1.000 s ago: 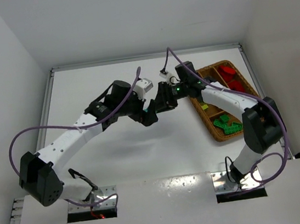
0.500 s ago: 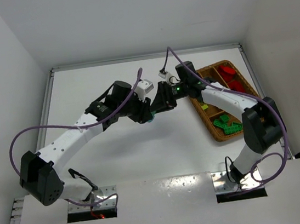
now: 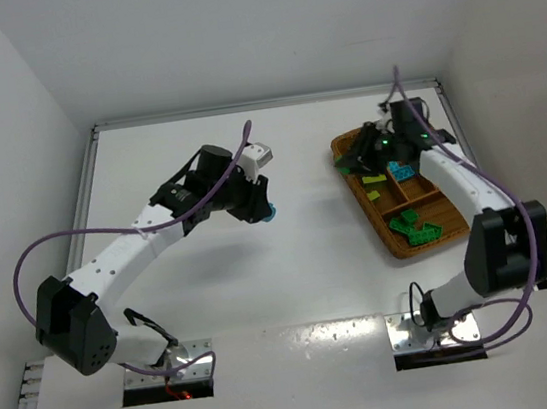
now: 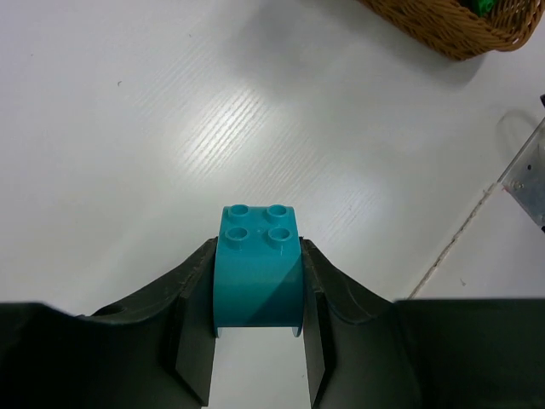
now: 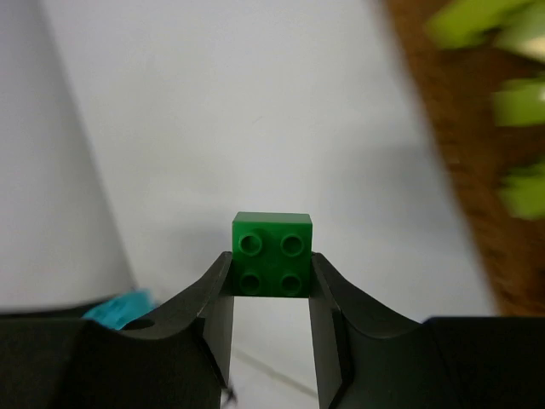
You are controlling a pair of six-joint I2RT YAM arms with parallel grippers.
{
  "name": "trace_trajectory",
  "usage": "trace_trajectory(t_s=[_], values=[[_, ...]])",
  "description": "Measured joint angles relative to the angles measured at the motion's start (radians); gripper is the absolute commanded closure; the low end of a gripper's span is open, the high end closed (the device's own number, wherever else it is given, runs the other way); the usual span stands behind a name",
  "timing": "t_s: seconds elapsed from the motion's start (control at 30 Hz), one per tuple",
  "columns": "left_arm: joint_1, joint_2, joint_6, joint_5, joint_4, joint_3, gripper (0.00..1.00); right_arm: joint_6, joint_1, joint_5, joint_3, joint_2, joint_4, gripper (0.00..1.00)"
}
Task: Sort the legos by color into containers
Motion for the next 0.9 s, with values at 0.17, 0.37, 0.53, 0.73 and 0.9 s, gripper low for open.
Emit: trace_trajectory(t_s=[0.17, 0.37, 0.53, 0.73, 0.9], values=[[0.003, 0.030, -0.057, 0.019, -0.002, 0.058, 1.00, 0.020, -0.184, 0.376, -0.182, -0.216, -0.141, 0.98], [-0.032, 0.224, -0.223, 0.074, 0.104, 0.203, 1.00, 0.060, -0.327, 0.648, -0.312, -0.365, -0.300, 0.95], [-0.117, 0.443, -0.336, 0.069, 0.137, 0.360, 1.00, 0.065, -0.367, 0.708, -0.357, -0.366, -0.325, 0.86], [-0.163, 0.607, -0.399, 0.051, 0.160, 0.563, 1.00, 0.064, -0.367, 0.727, -0.359, -0.322, -0.310, 0.14], [-0.169, 0.745, -0.443, 0.055, 0.178, 0.805, 1.00, 0.052, -0.367, 0.723, -0.338, -0.298, -0.318, 0.08]])
